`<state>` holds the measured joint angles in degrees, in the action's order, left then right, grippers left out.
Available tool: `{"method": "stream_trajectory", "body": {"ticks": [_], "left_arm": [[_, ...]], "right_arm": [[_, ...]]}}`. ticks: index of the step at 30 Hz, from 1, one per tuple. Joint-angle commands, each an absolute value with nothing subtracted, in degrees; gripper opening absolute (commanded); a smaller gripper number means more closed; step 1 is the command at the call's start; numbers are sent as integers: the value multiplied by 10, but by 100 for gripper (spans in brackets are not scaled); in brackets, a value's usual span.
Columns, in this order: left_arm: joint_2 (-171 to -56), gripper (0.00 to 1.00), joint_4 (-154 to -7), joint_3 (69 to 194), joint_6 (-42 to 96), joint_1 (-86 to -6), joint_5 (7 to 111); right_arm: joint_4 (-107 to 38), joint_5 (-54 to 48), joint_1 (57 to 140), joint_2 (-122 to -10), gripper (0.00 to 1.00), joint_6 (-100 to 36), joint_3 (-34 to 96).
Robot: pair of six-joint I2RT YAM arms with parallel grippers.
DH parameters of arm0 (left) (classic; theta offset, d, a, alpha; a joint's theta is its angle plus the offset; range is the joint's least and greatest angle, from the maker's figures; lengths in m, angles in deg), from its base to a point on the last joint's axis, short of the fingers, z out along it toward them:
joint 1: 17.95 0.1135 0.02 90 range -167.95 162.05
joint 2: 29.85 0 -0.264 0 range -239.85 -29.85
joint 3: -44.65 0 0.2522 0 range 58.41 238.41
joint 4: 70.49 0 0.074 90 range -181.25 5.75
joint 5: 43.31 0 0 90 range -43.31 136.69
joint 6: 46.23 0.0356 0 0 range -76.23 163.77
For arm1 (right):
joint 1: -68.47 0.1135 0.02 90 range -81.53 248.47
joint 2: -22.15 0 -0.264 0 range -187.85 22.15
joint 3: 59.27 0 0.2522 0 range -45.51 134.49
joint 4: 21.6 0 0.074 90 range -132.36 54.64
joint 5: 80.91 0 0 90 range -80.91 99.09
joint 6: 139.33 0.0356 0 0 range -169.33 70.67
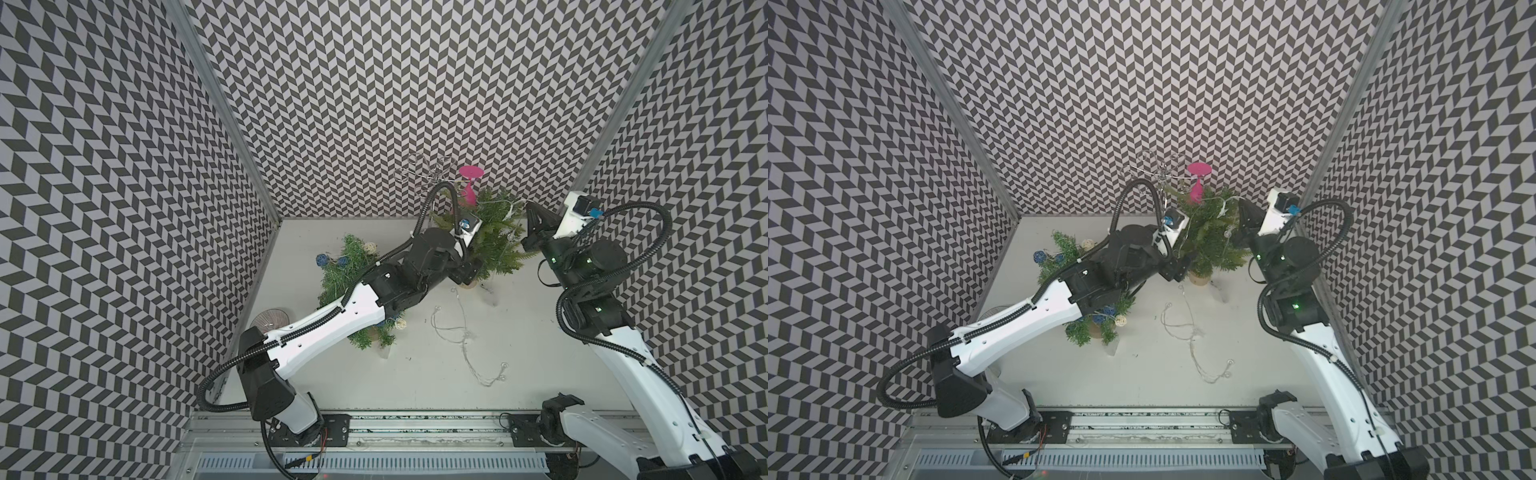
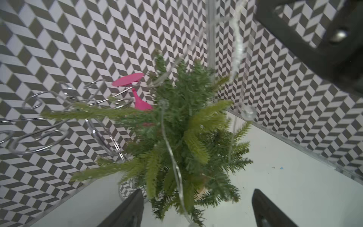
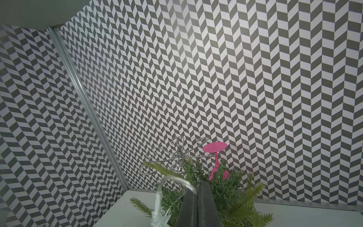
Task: Wrap string light around the christmas tree
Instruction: Wrap the light string around the Christmas tree.
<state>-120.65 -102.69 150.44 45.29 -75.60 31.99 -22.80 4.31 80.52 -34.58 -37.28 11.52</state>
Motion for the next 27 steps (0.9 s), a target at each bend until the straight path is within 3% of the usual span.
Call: {"method": "stream_trajectory", "body": {"ticks": [1, 4, 8, 12, 14, 17, 21, 27], "left_arm": [[-1257, 83, -1093, 1617, 450, -718, 293], [-1343, 73, -1179, 1755, 449, -676, 330], [-1362, 67, -1161, 1742, 455, -657, 376], [-1326, 76, -1097, 1669, 460, -665, 355], [-1339, 75, -1113, 1689, 459, -650, 371], [-1344, 66, -1143, 1701, 450, -644, 390], [-1289, 75, -1052, 1613, 462, -667, 384], [-1274, 72, -1055, 1621, 444, -659, 367]], "right_arm": [[-190, 35, 802, -343, 0, -373, 109], [-190, 35, 801, -337, 0, -374, 103], [-190, 34, 799, -329, 0, -373, 97], [-187, 33, 798, -327, 0, -373, 94], [-186, 31, 798, -328, 0, -371, 94], [-183, 29, 799, -328, 0, -369, 91], [-182, 32, 798, -331, 0, -369, 91], [-185, 29, 798, -327, 0, -367, 91]]}}
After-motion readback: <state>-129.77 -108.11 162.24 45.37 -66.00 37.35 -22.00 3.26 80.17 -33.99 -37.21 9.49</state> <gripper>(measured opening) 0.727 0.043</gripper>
